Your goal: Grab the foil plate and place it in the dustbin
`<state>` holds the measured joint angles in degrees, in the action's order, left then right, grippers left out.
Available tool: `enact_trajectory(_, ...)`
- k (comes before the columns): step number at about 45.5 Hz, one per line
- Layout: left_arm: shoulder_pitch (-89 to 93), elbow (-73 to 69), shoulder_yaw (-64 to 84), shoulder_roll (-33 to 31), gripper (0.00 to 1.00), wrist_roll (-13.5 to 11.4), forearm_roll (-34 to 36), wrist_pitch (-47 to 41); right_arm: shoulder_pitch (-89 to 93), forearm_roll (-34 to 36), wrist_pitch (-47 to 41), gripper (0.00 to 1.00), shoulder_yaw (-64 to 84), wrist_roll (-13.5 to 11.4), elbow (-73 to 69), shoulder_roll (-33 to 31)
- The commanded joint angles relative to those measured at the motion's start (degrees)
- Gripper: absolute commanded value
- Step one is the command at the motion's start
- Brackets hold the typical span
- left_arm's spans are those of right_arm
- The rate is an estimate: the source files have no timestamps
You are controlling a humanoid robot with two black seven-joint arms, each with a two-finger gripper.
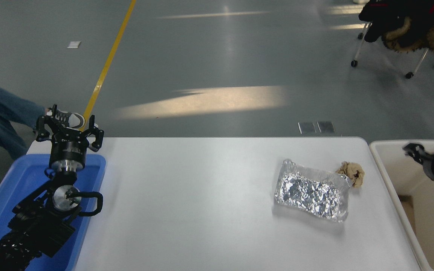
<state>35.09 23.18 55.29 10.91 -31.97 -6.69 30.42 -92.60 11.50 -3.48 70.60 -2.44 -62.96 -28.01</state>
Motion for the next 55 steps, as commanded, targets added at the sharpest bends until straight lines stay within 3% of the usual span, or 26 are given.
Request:
enact_trajectory(1, 0.0, 0.0, 0.1, 0.0, 0.99, 0.0, -0.1, 0.0, -28.6, -1.6, -3.1, 1.00, 11.8, 0.2, -28.6, 9.8)
enact_trajectory(10, -0.1, -0.1, 0.1, -0.1, 0.99, -0.1, -0.2, -0.1, -45.5, -1.6, -14.8, 1.00, 10.3, 1.1, -36.0, 14.3)
enact_trajectory(20, -0.1, -0.1, 0.1, -0.1, 0.99, -0.1, -0.2, -0.1, -59.7, -1.5, -33.5, 1.00, 6.1, 3.4, -37.0, 13.9)
enact_trajectory(28, -0.1, -0.1, 0.1, -0.1, 0.99, -0.1, -0.2, -0.1, -66.1, 0.9, -41.3, 1.00, 2.5, 4.7, -37.0, 14.4)
enact_trajectory(38, -0.1, -0.1, 0.2, -0.1, 0.99, -0.1, -0.2, -0.1, -63.8, 2.1, -39.6, 1.00, 1.3, 4.6, -37.0, 16.7)
enact_trajectory(55, -0.1, -0.1, 0.2, -0.2, 0.99, -0.1, -0.2, -0.1, -33.5, -1.7, -13.1, 1.00, 9.0, 4.2, -30.0, 13.8)
